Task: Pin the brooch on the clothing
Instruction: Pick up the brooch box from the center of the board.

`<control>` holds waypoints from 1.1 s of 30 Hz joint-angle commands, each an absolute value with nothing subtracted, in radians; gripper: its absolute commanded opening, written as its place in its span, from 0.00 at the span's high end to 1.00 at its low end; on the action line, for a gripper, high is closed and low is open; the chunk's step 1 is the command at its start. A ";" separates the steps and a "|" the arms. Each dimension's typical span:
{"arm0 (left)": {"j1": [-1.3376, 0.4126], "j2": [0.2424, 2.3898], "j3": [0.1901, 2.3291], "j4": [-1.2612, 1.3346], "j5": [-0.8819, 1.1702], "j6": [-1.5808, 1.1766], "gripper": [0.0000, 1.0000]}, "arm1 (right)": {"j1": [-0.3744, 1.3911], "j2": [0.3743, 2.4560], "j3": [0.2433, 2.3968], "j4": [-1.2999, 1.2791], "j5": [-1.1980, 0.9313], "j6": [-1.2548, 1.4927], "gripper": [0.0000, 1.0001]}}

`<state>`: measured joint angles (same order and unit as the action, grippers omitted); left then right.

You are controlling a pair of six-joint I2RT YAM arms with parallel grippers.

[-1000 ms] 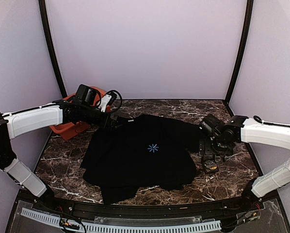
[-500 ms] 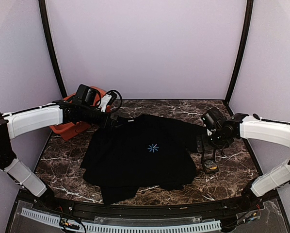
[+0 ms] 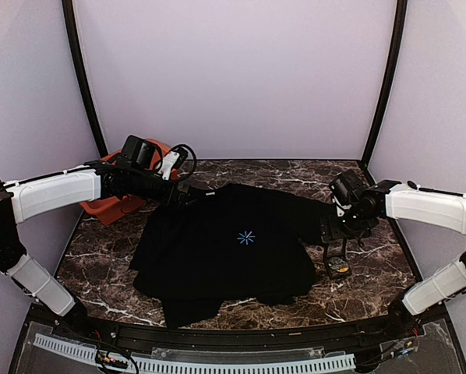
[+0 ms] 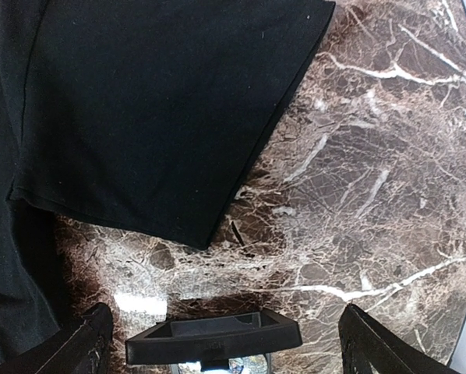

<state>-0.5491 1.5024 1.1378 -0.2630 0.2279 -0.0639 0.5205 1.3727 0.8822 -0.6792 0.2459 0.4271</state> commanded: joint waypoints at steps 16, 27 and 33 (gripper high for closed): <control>-0.551 1.487 1.124 -0.272 0.236 -0.056 0.01 | 0.473 1.393 0.848 -0.655 0.158 0.386 0.13; -0.551 1.491 1.126 -0.274 0.236 -0.056 0.01 | 0.472 1.385 0.850 -0.655 0.193 0.402 0.27; -0.551 1.494 1.127 -0.275 0.236 -0.055 0.01 | 0.472 1.381 0.851 -0.658 0.204 0.406 0.40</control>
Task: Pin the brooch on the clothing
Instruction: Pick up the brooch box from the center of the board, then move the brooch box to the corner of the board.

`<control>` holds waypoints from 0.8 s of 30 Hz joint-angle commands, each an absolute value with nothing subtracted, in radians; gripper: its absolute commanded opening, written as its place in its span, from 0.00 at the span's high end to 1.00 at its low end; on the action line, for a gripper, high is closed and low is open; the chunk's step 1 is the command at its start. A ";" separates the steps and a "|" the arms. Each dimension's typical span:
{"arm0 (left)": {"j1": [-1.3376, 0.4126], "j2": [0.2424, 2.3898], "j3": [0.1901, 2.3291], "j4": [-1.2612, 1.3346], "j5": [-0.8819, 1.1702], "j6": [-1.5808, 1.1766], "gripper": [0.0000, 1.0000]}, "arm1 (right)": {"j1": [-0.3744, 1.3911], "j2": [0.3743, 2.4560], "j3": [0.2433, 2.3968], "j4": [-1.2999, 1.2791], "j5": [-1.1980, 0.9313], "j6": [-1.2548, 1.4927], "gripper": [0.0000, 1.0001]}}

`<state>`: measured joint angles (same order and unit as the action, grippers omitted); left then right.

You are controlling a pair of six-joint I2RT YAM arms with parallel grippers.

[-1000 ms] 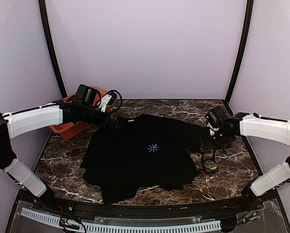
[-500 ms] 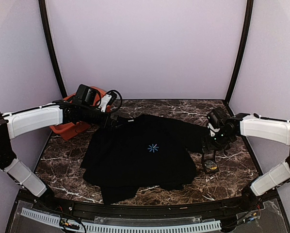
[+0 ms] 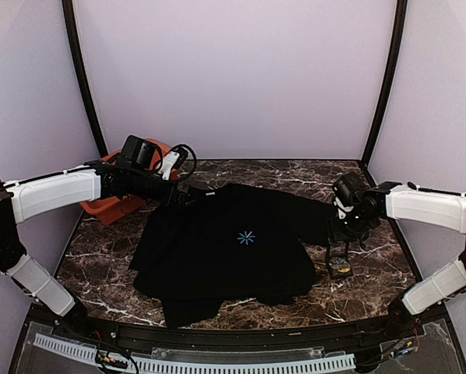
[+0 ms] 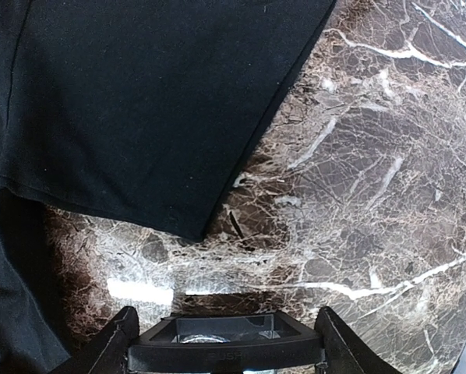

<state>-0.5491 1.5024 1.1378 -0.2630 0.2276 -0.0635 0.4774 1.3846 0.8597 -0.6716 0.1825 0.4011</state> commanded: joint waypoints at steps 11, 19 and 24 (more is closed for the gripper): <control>-0.551 1.498 1.128 -0.276 0.241 -0.056 0.01 | 0.434 1.362 0.893 -0.675 0.273 0.404 0.39; -0.551 1.495 1.128 -0.276 0.246 -0.057 0.01 | 0.348 1.379 0.941 -0.661 0.273 0.379 0.39; -0.551 1.492 1.126 -0.275 0.247 -0.058 0.01 | 0.277 1.414 0.959 -0.621 0.240 0.353 0.39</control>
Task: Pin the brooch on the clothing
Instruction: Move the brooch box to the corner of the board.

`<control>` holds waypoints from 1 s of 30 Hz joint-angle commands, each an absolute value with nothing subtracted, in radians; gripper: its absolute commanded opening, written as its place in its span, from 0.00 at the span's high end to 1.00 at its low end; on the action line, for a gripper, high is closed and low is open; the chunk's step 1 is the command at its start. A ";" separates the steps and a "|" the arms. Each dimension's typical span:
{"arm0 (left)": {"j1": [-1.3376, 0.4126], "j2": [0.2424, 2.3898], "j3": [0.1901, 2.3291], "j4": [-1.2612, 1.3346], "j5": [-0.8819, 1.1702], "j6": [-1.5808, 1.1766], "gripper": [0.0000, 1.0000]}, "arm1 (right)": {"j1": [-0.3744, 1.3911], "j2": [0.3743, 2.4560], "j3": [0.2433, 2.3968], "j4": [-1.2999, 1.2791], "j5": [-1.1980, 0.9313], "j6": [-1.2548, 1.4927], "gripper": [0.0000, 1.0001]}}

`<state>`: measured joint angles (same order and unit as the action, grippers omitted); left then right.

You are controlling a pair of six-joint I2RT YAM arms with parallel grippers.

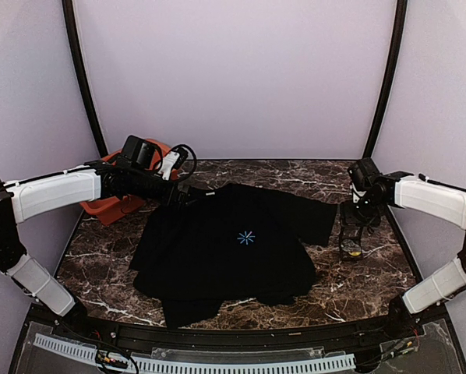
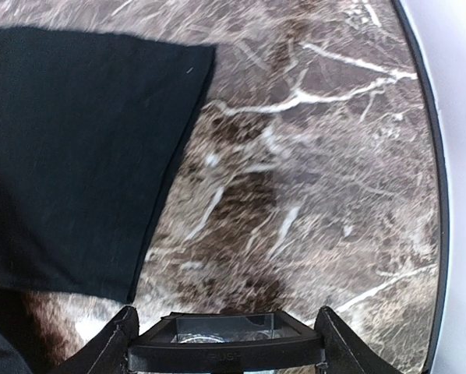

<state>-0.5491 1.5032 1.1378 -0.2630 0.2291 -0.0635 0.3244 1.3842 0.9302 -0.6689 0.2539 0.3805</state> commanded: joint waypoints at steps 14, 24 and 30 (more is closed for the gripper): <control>-0.551 1.489 1.126 -0.276 0.247 -0.056 0.01 | 0.096 1.521 1.014 -0.525 0.179 0.297 0.39; -0.551 1.500 1.124 -0.273 0.251 -0.057 0.01 | 0.024 1.660 1.110 -0.482 0.170 0.272 0.38; -0.551 1.506 1.125 -0.273 0.248 -0.057 0.01 | -0.029 1.726 1.198 -0.480 0.134 0.258 0.37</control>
<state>-0.5491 1.5036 1.1378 -0.2630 0.2359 -0.0635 0.0120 1.6981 1.1393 -0.5121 0.1677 0.2775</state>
